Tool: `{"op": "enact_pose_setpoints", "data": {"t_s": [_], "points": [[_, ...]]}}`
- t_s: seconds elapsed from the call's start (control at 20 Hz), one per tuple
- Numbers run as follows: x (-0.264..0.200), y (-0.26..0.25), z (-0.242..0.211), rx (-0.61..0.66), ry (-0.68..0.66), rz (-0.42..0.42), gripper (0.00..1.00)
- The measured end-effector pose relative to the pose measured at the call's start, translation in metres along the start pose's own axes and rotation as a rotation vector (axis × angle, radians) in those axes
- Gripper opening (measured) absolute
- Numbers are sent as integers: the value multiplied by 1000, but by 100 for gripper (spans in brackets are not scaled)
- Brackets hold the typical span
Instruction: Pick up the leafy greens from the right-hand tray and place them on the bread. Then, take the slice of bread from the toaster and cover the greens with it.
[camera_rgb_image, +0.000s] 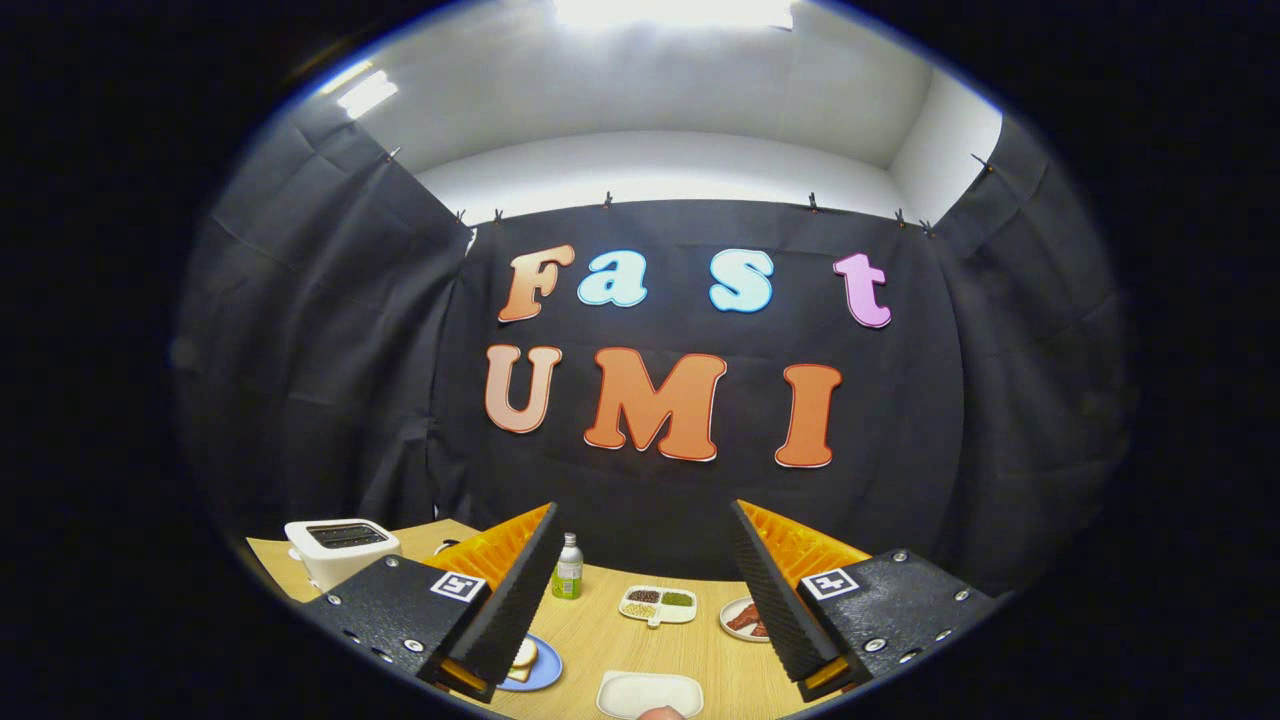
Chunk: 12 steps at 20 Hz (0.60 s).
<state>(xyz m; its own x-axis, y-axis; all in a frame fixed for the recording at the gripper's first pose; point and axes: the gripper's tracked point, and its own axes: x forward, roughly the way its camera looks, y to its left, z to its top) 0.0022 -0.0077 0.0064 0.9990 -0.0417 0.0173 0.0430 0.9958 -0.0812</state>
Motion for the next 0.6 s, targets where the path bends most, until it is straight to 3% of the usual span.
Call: {"op": "enact_pose_setpoints", "data": {"t_s": [0.6], "points": [[7, 2, 3, 40, -18, 18, 99]]}}
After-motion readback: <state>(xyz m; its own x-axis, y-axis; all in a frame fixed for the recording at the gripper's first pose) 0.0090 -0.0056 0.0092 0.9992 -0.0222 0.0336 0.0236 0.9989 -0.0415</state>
